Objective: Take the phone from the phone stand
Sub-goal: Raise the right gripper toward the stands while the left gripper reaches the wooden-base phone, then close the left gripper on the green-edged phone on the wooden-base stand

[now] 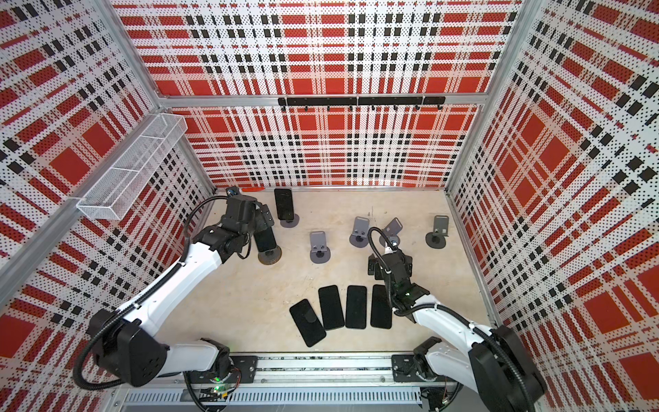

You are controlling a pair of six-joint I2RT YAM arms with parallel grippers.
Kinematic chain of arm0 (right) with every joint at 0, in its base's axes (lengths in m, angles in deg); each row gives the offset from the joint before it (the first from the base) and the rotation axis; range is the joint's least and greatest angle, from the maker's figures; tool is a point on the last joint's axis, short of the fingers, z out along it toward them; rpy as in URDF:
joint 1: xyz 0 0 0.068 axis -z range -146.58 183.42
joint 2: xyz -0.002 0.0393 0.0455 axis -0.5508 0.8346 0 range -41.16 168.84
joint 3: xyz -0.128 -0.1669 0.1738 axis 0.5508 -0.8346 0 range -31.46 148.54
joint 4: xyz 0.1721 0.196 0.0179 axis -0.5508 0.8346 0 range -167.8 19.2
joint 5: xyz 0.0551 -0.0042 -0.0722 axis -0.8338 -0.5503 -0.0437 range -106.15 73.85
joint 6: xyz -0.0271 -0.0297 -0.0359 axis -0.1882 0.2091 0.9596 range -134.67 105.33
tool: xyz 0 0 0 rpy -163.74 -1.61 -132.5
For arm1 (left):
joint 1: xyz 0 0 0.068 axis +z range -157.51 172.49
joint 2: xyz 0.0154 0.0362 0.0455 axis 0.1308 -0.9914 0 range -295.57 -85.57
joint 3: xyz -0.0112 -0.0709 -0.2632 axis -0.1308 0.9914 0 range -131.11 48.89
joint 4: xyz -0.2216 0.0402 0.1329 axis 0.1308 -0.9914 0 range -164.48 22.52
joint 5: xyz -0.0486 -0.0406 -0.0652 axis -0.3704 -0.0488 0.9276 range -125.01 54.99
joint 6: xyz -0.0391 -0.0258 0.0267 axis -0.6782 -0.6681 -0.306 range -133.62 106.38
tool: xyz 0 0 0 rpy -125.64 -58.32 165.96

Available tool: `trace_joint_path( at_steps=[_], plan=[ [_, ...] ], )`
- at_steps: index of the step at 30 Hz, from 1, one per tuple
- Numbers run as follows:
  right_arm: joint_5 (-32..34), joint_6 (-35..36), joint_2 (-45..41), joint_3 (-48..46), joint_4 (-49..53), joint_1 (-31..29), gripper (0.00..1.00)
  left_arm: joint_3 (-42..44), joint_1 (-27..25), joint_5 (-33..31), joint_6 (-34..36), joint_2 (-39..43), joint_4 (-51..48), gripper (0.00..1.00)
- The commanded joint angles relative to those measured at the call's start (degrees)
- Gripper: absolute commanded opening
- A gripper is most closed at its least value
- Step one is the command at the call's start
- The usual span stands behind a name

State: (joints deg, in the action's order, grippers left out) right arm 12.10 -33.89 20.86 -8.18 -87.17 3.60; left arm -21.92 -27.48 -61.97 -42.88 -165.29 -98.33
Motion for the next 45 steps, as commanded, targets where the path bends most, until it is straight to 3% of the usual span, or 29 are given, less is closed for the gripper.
trace_joint_path(
  at_steps=[1, 5, 10, 16, 29, 45],
  plan=[
    [3.8, -0.2, -2.7, -1.4, -4.6, 0.3, 1.0, -4.2, 1.8, -0.5, -0.3, -4.0, -6.1, 0.98],
    [4.2, -0.2, -2.5, -1.6, -5.3, 0.3, 1.0, -7.8, 2.9, -1.7, 1.5, -7.8, -7.1, 0.98],
    [5.1, -1.6, -1.4, -0.1, -2.1, 0.3, 1.0, -10.8, 4.6, 1.8, 5.8, -12.3, -5.8, 0.98],
    [5.3, -1.0, -2.9, -0.9, -2.8, 0.2, 1.0, -12.4, 7.5, 3.2, 5.8, -15.8, -5.8, 0.98],
    [5.6, -0.6, -4.4, -1.3, -2.7, 0.3, 1.0, -17.6, 1.8, -0.5, 5.1, -21.1, -7.3, 0.98],
    [3.7, -0.8, -1.5, 0.1, -1.9, 0.3, 1.0, -15.3, 1.8, -4.7, -0.3, -20.2, -7.4, 0.98]
  ],
)
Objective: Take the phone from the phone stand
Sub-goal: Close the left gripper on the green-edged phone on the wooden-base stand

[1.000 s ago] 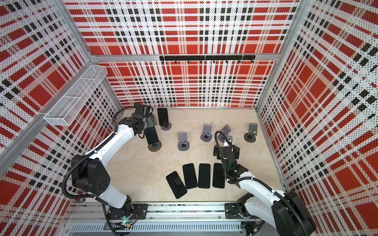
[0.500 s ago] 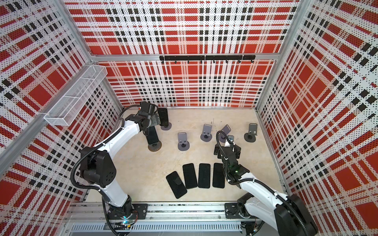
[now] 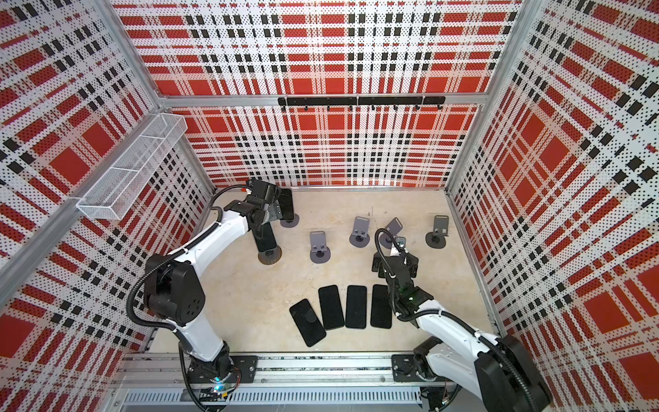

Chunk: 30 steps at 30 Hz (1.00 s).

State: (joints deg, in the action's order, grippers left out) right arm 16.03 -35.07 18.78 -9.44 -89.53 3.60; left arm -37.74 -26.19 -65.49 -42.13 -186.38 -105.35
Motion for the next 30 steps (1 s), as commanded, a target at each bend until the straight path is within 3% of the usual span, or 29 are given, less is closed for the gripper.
trace_joint_path(
  at_steps=[1, 9, 24, 30],
  plan=[
    [-0.3, 0.4, 0.6, 1.4, 0.4, 0.3, 1.0, 0.7, 0.5, -1.0, -1.0, 1.1, -0.2, 0.98],
    [-0.1, 0.2, 1.4, 1.7, 0.7, 0.2, 1.0, 3.1, 1.1, -0.9, -4.2, 1.5, 0.7, 1.0],
    [0.0, -0.2, 2.7, 2.2, 0.7, 0.2, 1.0, 6.9, 2.9, 2.8, -3.9, 3.6, 3.8, 0.83],
    [0.1, -0.3, 3.5, 2.8, 1.4, 0.3, 1.0, 7.3, 3.0, 3.2, -3.2, 3.5, 3.9, 0.83]
  ],
)
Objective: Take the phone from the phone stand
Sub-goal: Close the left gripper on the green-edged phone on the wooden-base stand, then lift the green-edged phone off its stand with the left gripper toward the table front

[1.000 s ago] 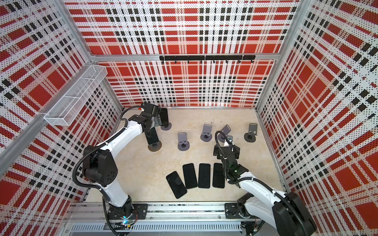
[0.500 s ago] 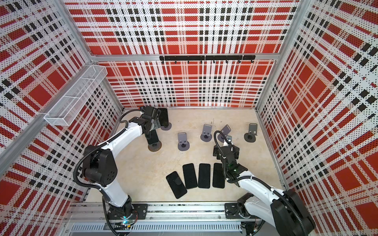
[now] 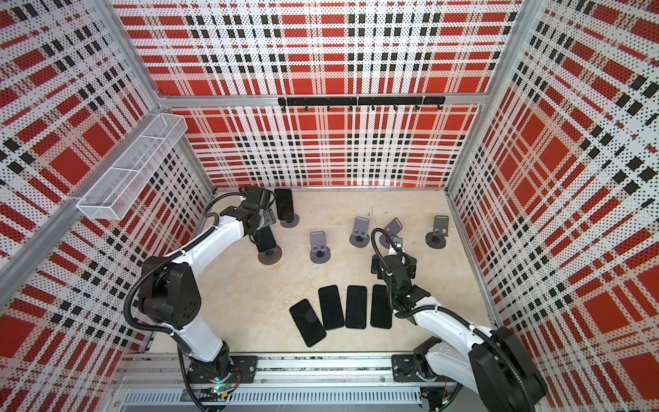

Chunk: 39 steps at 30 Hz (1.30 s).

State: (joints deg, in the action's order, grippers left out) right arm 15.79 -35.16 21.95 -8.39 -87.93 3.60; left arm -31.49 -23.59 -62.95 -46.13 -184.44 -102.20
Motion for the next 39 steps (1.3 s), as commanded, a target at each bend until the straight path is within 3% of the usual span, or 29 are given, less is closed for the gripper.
trace_joint_path(
  at_steps=[1, 6, 18, 39],
  plan=[
    [0.4, -0.3, 0.2, 1.7, -0.2, 0.3, 1.0, 1.3, 0.4, 0.7, 0.7, 1.7, 0.9, 0.84],
    [0.3, -0.3, 0.1, 1.8, -0.1, 0.3, 1.0, 1.7, 0.7, 1.5, 0.8, 1.8, 1.6, 0.89],
    [0.1, -0.3, 0.2, 1.6, -0.4, 0.3, 1.0, 3.2, 0.8, 1.5, 0.8, 4.9, 2.5, 0.74],
    [-0.3, -0.4, 0.2, 1.4, -0.3, 0.3, 1.0, 8.4, 0.4, 6.4, 3.5, 17.0, -4.0, 0.7]
  ],
)
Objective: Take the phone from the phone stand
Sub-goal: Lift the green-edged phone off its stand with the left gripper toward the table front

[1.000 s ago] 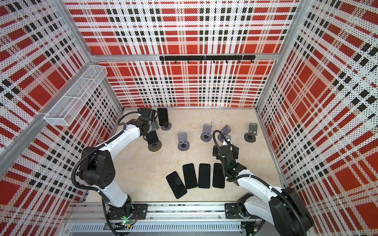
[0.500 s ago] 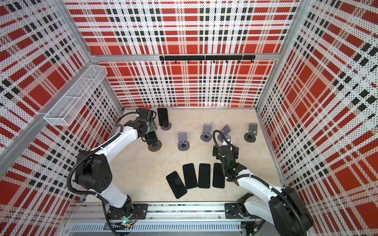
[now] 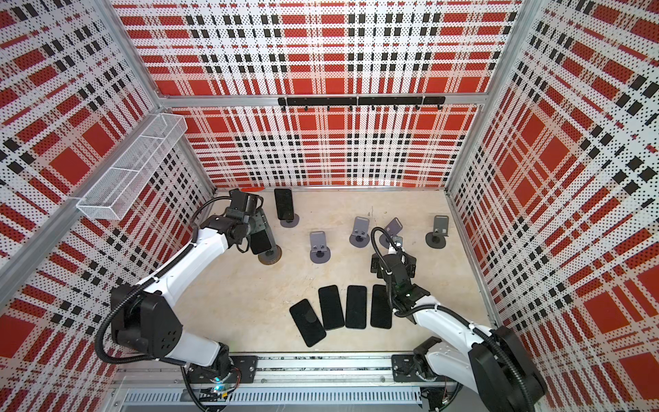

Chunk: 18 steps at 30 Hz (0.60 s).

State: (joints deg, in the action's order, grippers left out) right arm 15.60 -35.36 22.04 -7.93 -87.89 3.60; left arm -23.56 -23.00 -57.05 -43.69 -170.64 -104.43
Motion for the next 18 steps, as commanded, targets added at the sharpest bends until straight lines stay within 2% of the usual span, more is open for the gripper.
trace_joint_path(
  at_steps=[1, 7, 11, 18],
  plan=[
    [-0.1, -0.3, 0.3, 1.2, 0.0, 0.3, 1.0, 0.8, -0.3, 0.6, 1.5, 4.2, -2.3, 0.7],
    [0.5, -0.5, 0.5, 1.2, -0.2, 0.3, 1.0, 2.4, -3.7, -1.1, 1.9, 8.6, -7.2, 0.7],
    [0.4, -0.6, 0.2, 1.2, 0.1, 0.3, 1.0, 8.1, -7.2, 4.4, -0.5, 11.6, -7.4, 0.69],
    [0.6, -0.6, 0.0, 1.2, 0.2, 0.3, 1.0, 14.6, -15.1, 6.1, -4.3, 12.4, -9.5, 0.68]
  ],
)
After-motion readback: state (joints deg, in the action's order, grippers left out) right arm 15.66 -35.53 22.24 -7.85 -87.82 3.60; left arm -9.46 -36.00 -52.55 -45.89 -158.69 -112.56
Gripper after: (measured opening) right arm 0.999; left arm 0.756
